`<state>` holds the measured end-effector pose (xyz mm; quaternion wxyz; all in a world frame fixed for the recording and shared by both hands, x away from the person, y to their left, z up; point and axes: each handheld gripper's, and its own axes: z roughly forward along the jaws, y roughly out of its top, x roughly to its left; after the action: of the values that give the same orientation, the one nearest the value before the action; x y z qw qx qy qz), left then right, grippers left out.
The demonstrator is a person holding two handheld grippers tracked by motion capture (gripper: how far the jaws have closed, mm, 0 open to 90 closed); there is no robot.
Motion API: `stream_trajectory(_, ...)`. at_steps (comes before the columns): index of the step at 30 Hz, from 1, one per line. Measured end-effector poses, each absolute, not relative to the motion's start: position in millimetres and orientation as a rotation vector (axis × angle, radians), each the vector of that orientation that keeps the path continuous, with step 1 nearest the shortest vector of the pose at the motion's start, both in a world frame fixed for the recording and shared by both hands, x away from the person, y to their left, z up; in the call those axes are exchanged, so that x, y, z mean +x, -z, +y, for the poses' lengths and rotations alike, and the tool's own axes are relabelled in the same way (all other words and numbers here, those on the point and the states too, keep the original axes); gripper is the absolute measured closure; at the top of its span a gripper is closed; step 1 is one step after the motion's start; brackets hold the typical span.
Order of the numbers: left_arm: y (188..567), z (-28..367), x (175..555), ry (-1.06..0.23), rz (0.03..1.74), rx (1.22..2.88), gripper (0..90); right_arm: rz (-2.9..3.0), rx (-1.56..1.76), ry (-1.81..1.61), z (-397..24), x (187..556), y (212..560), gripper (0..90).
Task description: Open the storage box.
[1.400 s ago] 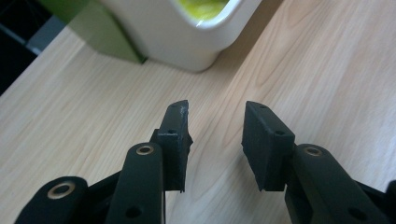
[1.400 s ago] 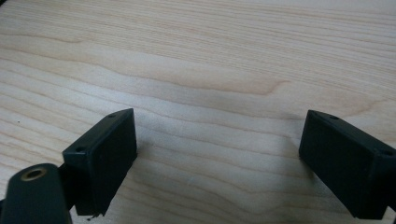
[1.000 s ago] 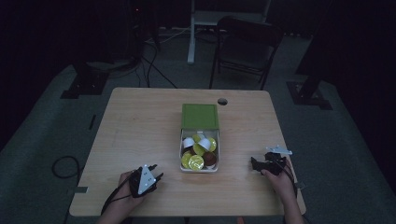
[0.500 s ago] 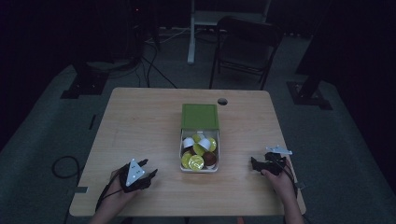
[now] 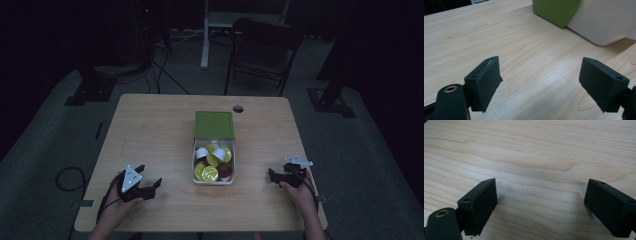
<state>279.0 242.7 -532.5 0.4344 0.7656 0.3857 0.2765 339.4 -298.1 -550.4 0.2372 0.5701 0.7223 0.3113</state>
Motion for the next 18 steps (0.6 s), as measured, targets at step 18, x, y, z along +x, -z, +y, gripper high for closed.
stream_trajectory(18,541,270,289,-0.593,1.099,1.964,10.5,1.977,1.563,-0.853,-298,341,550,10.7)
